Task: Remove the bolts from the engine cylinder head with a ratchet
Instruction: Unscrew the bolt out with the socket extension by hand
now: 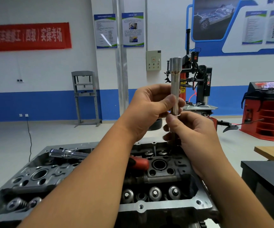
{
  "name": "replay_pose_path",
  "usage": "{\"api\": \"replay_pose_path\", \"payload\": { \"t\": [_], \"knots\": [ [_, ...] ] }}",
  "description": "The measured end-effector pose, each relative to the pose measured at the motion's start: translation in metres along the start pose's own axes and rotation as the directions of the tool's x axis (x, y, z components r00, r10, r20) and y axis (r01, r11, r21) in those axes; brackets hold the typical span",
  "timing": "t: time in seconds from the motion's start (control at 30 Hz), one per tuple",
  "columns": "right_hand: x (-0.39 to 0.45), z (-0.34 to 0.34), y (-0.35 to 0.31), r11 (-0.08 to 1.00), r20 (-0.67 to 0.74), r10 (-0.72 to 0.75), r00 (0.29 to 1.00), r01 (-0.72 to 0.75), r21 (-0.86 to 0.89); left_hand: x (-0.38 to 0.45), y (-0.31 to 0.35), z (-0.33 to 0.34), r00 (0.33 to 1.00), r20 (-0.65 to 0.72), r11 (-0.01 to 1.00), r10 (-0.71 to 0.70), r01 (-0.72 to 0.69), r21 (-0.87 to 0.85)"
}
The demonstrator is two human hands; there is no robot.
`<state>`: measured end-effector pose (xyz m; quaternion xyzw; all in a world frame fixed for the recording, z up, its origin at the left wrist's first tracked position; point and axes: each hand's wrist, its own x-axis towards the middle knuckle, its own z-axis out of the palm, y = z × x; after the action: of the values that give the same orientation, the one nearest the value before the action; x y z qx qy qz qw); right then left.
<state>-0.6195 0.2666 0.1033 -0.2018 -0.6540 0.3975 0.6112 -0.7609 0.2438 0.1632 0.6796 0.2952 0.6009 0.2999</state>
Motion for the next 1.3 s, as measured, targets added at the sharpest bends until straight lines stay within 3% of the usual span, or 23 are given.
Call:
{"api": "replay_pose_path", "payload": {
  "t": [0.13,0.33,0.57,0.8,1.03,1.17,1.3],
  "knots": [
    [-0.0018,-0.0011,-0.0007,1.0,-0.079,-0.014,0.997,0.014,0.003,-0.0011,0.0013,0.0031,0.999,-0.046,1.0,0.01,-0.011,-0.015],
    [-0.0009,0.0002,-0.0004,1.0,-0.014,-0.009,1.0,0.009,0.0,-0.0006,0.0007,0.0022,1.0,0.022,0.999,0.0,0.0,-0.037],
    [-0.0013,-0.0019,0.0012,0.998,-0.055,-0.024,0.998,0.022,-0.051,-0.0004,0.0011,0.0023,0.995,-0.091,0.999,0.036,-0.035,0.008],
    [-0.0005,0.0006,-0.0007,0.999,0.004,-0.005,1.0,0.005,-0.037,-0.0007,0.0001,0.003,0.999,0.03,1.0,-0.03,0.03,-0.006],
    [-0.0004,-0.0003,0.0027,0.997,-0.035,-0.008,0.999,0.005,-0.074,-0.0002,0.001,0.0042,0.99,-0.139,1.0,-0.003,0.007,0.029],
    [0.0003,0.0002,0.0035,0.996,-0.034,-0.014,0.999,0.011,-0.087,-0.0001,0.0004,0.0032,0.999,-0.013,0.999,-0.045,0.045,-0.004],
    [0.0021,0.0004,0.0041,0.997,-0.044,-0.011,0.999,0.008,-0.079,0.0007,-0.0005,0.0047,1.0,0.002,1.0,-0.028,0.028,0.001]
  ]
}}
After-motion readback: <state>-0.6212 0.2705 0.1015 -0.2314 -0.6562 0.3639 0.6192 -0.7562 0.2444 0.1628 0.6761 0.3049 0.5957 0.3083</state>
